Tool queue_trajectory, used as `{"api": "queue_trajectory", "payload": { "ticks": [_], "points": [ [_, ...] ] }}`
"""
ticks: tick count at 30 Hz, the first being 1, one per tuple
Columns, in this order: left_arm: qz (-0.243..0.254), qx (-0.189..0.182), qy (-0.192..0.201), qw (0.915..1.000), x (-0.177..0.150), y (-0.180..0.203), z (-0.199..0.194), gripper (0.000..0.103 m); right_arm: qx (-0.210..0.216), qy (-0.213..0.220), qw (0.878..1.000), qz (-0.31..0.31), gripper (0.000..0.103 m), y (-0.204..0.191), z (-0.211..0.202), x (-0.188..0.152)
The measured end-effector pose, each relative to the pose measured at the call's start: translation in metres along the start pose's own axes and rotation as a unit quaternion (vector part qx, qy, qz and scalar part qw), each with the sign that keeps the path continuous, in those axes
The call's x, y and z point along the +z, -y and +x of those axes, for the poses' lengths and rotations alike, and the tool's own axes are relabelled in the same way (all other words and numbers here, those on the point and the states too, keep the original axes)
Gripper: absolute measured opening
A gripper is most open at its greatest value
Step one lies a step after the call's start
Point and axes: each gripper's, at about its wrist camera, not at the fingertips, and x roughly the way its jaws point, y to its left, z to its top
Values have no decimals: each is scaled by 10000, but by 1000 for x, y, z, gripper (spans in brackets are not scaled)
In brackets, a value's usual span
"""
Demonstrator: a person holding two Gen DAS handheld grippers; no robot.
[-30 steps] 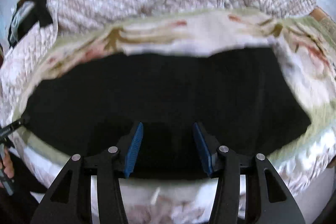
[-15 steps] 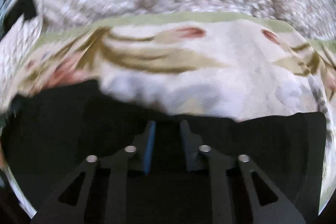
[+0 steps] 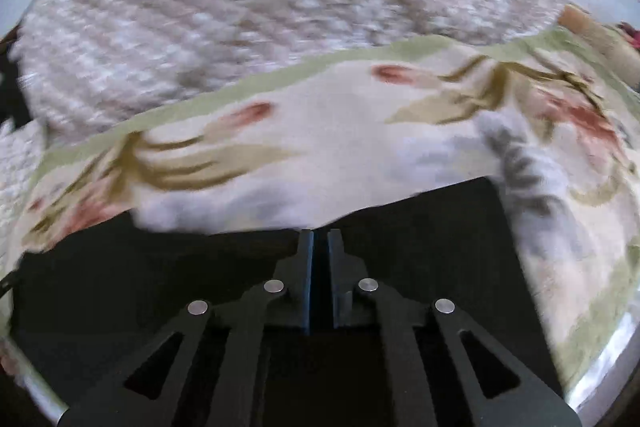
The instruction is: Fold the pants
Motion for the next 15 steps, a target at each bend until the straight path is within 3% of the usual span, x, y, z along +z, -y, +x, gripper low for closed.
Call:
{"api": "queue_trajectory", "payload": {
  "ticks": [3, 6, 9, 12, 15],
  "points": [
    [244, -195, -28, 9995, -23, 17, -14, 36, 437, 45, 9979, -485, 9, -48, -17, -26],
    [483, -219, -356, 9980, -45, 30, -9, 36, 918, -214, 9915, -898, 9, -93, -22, -60],
    [634, -136, -309, 9974, -57, 37, -11, 37, 1026, -503, 9847, -1319, 10, -123, -13, -90],
    [627, -121, -256, 9976, -62, 38, -13, 40, 900, -299, 9822, -1622, 23, -133, -19, -106],
    [691, -48, -177, 9974, -66, 39, -13, 40, 902, -223, 9818, -1655, 26, -132, -18, -111]
  ]
}}
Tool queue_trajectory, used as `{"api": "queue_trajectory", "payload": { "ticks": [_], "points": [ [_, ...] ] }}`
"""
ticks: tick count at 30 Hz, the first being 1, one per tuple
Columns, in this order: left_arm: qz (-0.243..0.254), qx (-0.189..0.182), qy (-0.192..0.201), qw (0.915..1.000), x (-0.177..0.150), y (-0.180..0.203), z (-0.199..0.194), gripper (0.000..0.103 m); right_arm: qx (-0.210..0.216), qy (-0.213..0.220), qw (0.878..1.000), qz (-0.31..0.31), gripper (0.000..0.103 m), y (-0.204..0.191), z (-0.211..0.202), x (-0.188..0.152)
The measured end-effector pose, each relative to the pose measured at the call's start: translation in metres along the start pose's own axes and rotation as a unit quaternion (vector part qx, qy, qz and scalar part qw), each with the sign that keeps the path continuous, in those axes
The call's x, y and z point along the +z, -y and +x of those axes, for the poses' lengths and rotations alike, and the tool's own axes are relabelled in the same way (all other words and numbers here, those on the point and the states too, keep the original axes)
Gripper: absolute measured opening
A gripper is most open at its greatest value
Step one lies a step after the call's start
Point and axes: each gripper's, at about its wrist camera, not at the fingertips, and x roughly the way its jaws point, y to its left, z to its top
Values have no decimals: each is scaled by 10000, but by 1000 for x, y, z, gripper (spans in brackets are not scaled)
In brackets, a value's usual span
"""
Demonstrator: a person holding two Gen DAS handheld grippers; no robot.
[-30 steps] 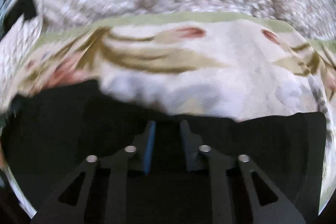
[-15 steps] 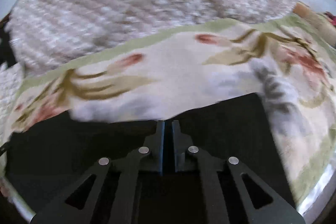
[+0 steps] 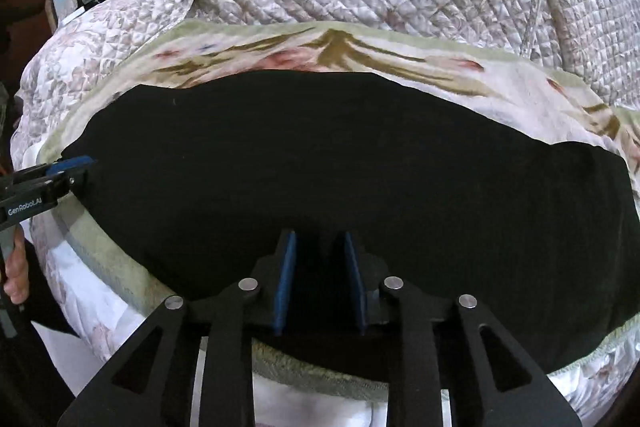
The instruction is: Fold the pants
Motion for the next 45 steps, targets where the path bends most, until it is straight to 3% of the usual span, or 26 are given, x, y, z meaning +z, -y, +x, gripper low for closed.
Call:
{"api": "queue_trajectory", "payload": {
  "ticks": [7, 11, 21, 26, 45],
  "points": [
    [104, 86, 89, 9999, -3, 3, 0, 45, -1, -10, 9999, 113, 27, 1, -4, 1],
    [112, 26, 79, 9999, -2, 5, 0, 52, -86, -75, 9999, 50, 28, -2, -5, 4],
    [-36, 2, 120, 9999, 2, 5, -15, 52, -11, 100, 9999, 134, 29, -17, -22, 13],
    [38, 22, 7, 10000, -6, 5, -12, 52, 77, -170, 9998, 45, 29, -27, -8, 6],
    [-21, 33, 65, 10000, 4, -2, -14, 52, 334, -7, 9994, 74, 29, -41, -15, 20]
  ]
}}
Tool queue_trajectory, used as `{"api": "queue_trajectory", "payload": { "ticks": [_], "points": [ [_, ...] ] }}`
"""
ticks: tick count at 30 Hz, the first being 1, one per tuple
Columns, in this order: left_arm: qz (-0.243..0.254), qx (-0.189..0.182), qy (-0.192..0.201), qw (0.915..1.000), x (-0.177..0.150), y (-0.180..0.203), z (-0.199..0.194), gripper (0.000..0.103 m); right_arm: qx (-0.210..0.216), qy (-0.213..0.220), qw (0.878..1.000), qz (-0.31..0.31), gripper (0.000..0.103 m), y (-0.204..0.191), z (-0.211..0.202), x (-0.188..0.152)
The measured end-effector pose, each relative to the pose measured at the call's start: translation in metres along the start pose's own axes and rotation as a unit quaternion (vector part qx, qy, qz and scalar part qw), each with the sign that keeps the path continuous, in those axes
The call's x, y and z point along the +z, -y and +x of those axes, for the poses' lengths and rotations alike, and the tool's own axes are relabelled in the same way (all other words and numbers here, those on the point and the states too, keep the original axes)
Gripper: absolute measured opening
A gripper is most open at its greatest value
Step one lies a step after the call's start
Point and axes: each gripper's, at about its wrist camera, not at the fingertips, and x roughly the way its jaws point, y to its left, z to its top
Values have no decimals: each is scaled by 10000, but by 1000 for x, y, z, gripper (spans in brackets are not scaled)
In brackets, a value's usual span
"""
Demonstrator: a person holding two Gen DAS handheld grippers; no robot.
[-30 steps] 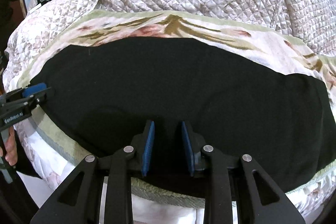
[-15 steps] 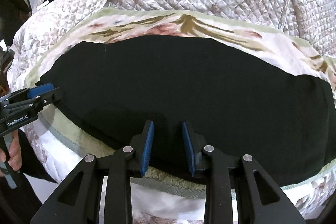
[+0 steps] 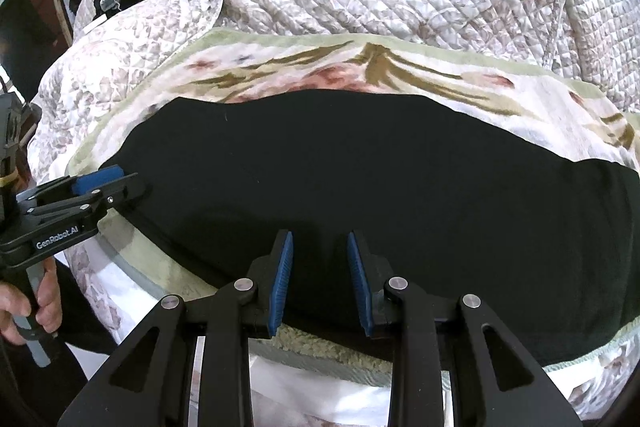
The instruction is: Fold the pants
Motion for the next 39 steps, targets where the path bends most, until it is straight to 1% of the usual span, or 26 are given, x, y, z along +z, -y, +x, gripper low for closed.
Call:
{"api": "queue_trajectory", "payload": {
  "ticks": [4, 10, 16, 31, 35, 39],
  "points": [
    [75, 2, -28, 10000, -2, 4, 3, 52, 19, -57, 10000, 18, 29, 0, 3, 1],
    [31, -14, 90, 10000, 0, 3, 0, 52, 19, -13, 10000, 52, 29, 4, 3, 2],
    [-45, -18, 75, 10000, -1, -1, -1, 52, 6, -44, 9999, 123, 29, 7, 5, 0],
    [-43, -111, 232, 9997, 0, 2, -4, 52, 4, -62, 9998, 189, 29, 11, 9, -2],
    [-112, -41, 243, 9996, -1, -3, -5, 52, 10, -65, 9997, 222, 29, 11, 8, -1],
    [-148, -37, 144, 9998, -6, -7, -3, 52, -6, -48, 9998, 206, 29, 10, 8, -4]
  ]
}}
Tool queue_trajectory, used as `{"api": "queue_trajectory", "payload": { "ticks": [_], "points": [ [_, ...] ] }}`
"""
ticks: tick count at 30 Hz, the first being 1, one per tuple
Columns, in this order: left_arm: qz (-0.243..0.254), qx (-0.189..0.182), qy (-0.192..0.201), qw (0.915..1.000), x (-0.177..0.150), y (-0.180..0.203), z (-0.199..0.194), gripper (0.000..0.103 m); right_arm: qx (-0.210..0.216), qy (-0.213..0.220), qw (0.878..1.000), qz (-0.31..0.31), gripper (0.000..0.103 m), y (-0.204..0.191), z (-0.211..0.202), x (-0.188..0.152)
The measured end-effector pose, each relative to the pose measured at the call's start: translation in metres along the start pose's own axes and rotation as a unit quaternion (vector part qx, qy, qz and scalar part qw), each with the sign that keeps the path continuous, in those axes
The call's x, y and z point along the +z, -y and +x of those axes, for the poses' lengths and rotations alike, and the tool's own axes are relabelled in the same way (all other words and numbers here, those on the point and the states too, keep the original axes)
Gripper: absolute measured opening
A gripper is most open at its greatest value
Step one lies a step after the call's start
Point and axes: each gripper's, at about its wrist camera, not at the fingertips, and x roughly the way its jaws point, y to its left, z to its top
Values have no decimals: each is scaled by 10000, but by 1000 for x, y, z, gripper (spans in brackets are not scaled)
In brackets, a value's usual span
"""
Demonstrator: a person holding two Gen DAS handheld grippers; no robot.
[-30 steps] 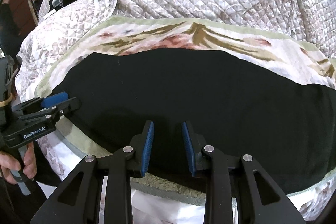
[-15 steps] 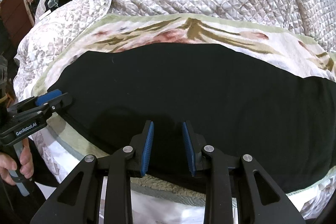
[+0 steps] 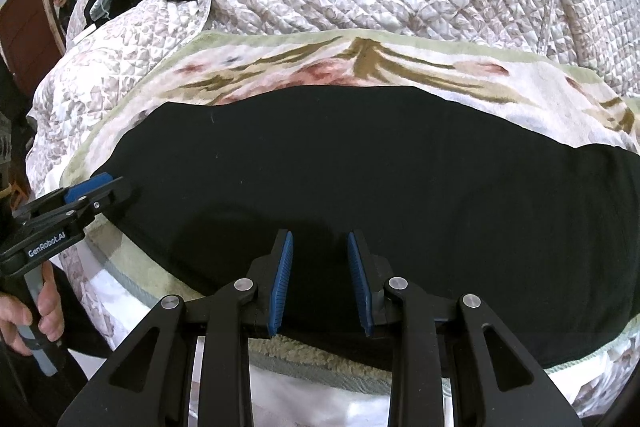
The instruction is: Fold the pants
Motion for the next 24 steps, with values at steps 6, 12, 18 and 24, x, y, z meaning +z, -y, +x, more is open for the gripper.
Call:
{"api": "queue_trajectory", "payload": {
  "ticks": [6, 12, 18, 24],
  "points": [
    [-2, -69, -45, 10000, 2, -2, 1, 52, -9, -64, 10000, 60, 29, 4, 2, 3],
    [-16, -33, 93, 9999, 3, -3, -6, 52, -7, 131, 9998, 157, 49, 7, -9, 8],
    [-231, 0, 82, 9997, 4, -15, -6, 52, 3, 83, 9998, 167, 49, 5, -7, 8],
    [-459, 24, 162, 9988, 0, -33, -14, 56, 14, 91, 9999, 96, 49, 4, -7, 6]
  ]
}}
